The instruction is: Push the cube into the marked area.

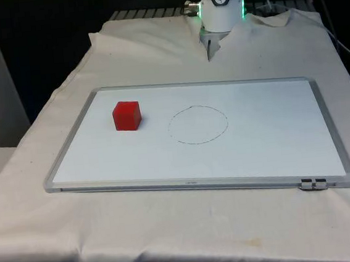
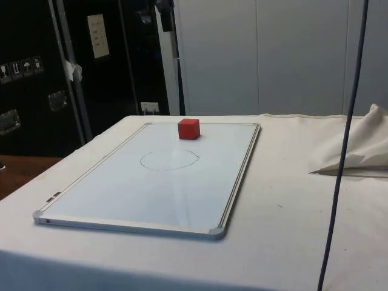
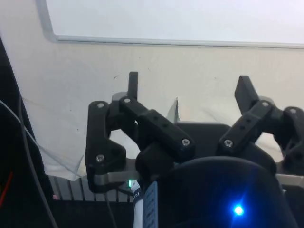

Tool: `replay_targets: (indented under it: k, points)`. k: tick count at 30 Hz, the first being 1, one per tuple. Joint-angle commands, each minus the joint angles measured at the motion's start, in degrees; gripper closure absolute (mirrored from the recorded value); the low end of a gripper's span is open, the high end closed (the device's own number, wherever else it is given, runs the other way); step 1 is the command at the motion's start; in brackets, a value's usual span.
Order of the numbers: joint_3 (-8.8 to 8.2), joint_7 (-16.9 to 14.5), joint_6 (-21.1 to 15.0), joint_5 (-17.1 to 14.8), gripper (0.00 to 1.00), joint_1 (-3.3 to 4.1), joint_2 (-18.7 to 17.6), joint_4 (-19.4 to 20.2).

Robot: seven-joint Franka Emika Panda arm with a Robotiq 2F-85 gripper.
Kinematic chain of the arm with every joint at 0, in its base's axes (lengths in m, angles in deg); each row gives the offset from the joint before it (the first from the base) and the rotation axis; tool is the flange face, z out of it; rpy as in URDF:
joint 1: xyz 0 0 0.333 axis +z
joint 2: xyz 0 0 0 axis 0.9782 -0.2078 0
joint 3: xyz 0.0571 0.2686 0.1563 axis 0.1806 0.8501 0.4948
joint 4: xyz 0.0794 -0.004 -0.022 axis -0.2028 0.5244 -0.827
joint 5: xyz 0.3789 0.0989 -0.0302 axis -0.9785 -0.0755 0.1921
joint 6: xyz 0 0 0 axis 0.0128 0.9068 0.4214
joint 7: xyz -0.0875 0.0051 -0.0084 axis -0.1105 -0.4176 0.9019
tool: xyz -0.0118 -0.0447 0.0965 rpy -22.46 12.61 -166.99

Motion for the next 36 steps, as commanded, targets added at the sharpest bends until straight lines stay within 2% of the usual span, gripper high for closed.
replay_targets:
  k: [1, 4, 5, 6, 7, 9, 10, 15, 16, 17, 18, 20, 21, 22, 23, 29, 30, 32, 36]
  points:
    - [0.06, 0.2, 0.0, 0.2, 0.01, 0.06, 0.0, -0.1]
    - [0.0, 0.0, 0.0, 0.1, 0.19, 0.0, 0.0, 0.0]
    - [0.06, 0.2, 0.0, 0.2, 0.19, 0.06, 0.0, -0.1]
    - [0.06, 0.2, 0.0, 0.2, 0.25, 0.06, 0.0, -0.1]
    - [0.06, 0.2, 0.0, 0.2, 0.33, 0.06, 0.0, -0.1]
    - [0.06, 0.2, 0.0, 0.3, 0.43, 0.06, 0.0, -0.1]
    - [0.06, 0.2, 0.0, 0.3, 0.53, 0.06, 0.0, -0.1]
    - [0.0, 0.0, 0.0, 0.1, 0.77, 0.0, 0.0, 0.0]
    - [0.06, 0.2, 0.0, 0.3, 0.77, 0.06, 0.0, -0.1]
    - [0.06, 0.2, 0.0, 0.3, 0.81, 0.06, 0.0, -0.1]
    - [0.0, 0.2, -0.5, 0.4, 0.91, 0.06, 0.2, 0.2]
    - [0.0, 0.1, -1.3, 0.6, 1.0, 0.0, 0.5, 0.6]
    - [-0.06, 0.1, -1.7, 0.7, 1.0, 0.0, 0.6, 0.9]
    - [-0.06, 0.0, -0.5, 0.3, 1.0, 0.0, 0.1, 0.1]
    - [-0.11, -0.1, -2.2, 0.8, 1.0, 0.0, 0.7, 1.2]
    - [-0.74, -1.5, -6.6, 1.1, 1.0, -0.17, 1.1, 3.5]
    - [-0.69, -1.3, -5.5, 0.7, 1.0, -0.06, 0.7, 2.9]
    - [-1.26, -2.7, -8.2, 1.0, 1.0, -0.29, 1.1, 4.4]
    - [-2.35, -4.7, -10.0, 0.7, 1.0, -0.46, 0.7, 5.3]
